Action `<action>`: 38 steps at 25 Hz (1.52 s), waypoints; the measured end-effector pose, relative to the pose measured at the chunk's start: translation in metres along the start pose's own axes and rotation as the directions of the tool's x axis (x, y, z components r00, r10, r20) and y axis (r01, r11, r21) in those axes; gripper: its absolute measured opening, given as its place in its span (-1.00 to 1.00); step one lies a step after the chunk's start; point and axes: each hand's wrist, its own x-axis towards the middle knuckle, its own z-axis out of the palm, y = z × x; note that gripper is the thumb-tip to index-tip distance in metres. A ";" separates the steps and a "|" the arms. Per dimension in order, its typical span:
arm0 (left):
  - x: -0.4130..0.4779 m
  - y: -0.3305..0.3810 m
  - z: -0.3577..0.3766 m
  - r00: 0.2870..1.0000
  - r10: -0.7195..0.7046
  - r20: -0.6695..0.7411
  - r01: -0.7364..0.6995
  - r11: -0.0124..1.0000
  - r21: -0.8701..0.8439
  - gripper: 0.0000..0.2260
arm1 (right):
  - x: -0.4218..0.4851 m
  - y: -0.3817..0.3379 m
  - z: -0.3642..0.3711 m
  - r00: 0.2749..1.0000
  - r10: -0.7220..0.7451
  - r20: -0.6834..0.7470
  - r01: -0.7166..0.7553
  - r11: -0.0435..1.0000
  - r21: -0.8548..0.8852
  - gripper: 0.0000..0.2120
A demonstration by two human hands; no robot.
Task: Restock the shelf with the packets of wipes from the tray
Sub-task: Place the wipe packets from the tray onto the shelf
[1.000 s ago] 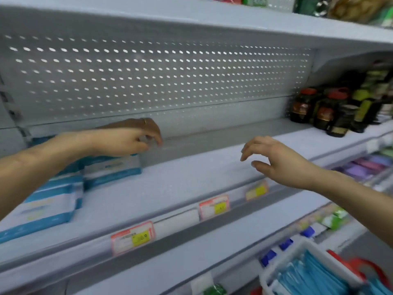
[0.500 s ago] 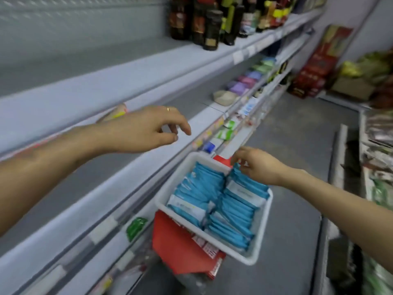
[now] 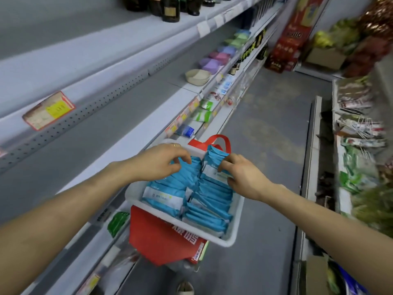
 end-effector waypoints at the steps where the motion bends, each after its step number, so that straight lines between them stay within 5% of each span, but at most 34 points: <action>1: 0.001 -0.001 0.004 1.000 -0.001 0.009 0.001 1.000 -0.008 -0.72 | -0.001 -0.001 0.003 1.000 -0.019 -0.011 0.019 1.000 -0.014 -0.59; 9: 0.010 0.001 0.014 0.999 -0.011 0.035 0.011 1.000 -0.010 -0.73 | -0.005 -0.011 0.018 0.981 -0.162 0.107 0.165 0.986 -0.020 -0.69; 21: 0.094 0.044 0.060 0.977 0.209 -0.036 -0.181 0.913 0.366 -0.78 | -0.044 0.015 -0.101 0.997 -0.005 0.081 -0.003 0.995 0.104 -0.56; 26: 0.103 0.048 0.068 0.971 0.239 -0.026 -0.210 0.896 0.391 -0.81 | -0.057 0.028 -0.103 0.995 0.052 0.080 -0.060 0.994 0.096 -0.55; 31: 0.103 0.044 0.070 0.964 0.234 0.124 -0.262 0.906 0.332 -0.77 | -0.053 0.026 -0.094 0.993 0.053 0.108 -0.065 0.992 0.109 -0.57; 38: 0.095 0.047 0.072 0.948 0.299 0.112 -0.309 0.770 0.559 -0.64 | -0.018 0.018 -0.116 0.990 0.025 0.140 -0.036 0.996 0.078 -0.54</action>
